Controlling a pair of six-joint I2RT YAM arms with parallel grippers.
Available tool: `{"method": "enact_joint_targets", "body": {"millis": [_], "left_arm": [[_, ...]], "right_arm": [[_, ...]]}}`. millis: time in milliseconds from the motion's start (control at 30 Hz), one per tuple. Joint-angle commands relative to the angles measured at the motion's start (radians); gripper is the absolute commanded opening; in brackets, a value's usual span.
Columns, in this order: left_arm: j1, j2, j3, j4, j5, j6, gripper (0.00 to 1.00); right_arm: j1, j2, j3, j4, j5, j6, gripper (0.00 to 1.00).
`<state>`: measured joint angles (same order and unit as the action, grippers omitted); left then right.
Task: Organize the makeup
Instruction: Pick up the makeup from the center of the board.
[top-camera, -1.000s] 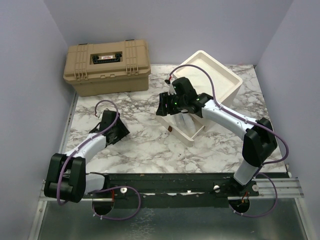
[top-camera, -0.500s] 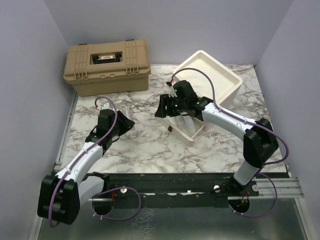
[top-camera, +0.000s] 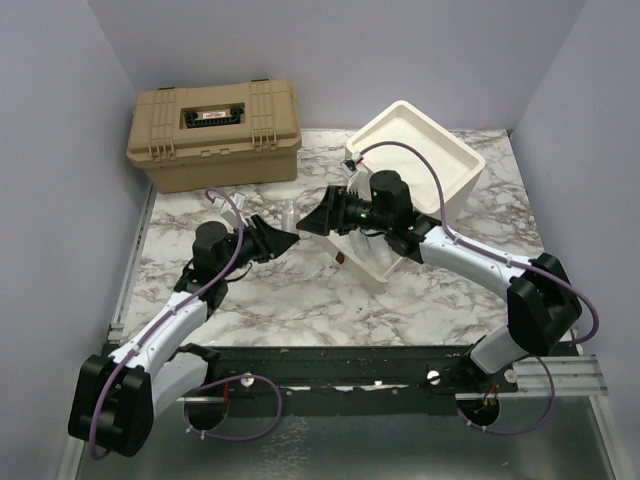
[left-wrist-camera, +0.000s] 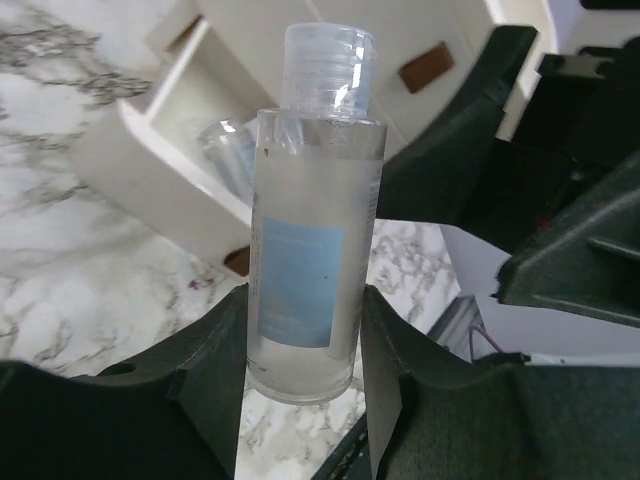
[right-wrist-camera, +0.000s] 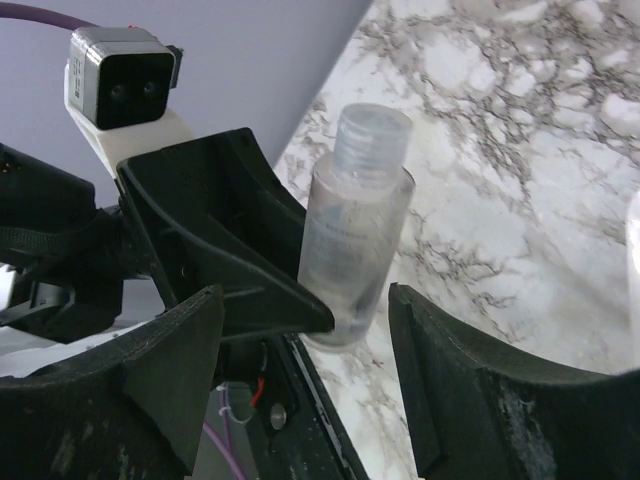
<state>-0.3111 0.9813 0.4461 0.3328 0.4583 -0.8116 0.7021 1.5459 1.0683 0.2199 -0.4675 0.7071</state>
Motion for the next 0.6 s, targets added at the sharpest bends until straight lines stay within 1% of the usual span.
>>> {"method": "enact_joint_targets", "body": {"millis": [0, 67, 200, 300, 400, 567], "left_arm": [[-0.058, 0.014, 0.067, 0.115, 0.106, 0.008, 0.32], [-0.077, 0.026, 0.078, 0.123, 0.121, 0.009, 0.32], [-0.104, 0.035, 0.087, 0.146, 0.109, -0.007, 0.32], [-0.11, 0.04, 0.096, 0.155, 0.108, -0.006, 0.31], [-0.116, 0.045, 0.1, 0.162, 0.108, -0.01, 0.31], [-0.122, 0.055, 0.091, 0.166, 0.108, -0.018, 0.31]], "right_arm": [[0.003, -0.014, -0.02, 0.146, -0.061, 0.049, 0.73], [0.002, -0.015, -0.031, 0.145, -0.034, 0.064, 0.73], [0.002, -0.02, -0.04, 0.134, -0.007, 0.069, 0.73], [0.002, -0.028, -0.05, 0.152, -0.007, 0.072, 0.72], [0.001, -0.03, -0.05, 0.153, -0.004, 0.072, 0.66], [0.001, -0.038, -0.059, 0.155, 0.011, 0.075, 0.5]]}}
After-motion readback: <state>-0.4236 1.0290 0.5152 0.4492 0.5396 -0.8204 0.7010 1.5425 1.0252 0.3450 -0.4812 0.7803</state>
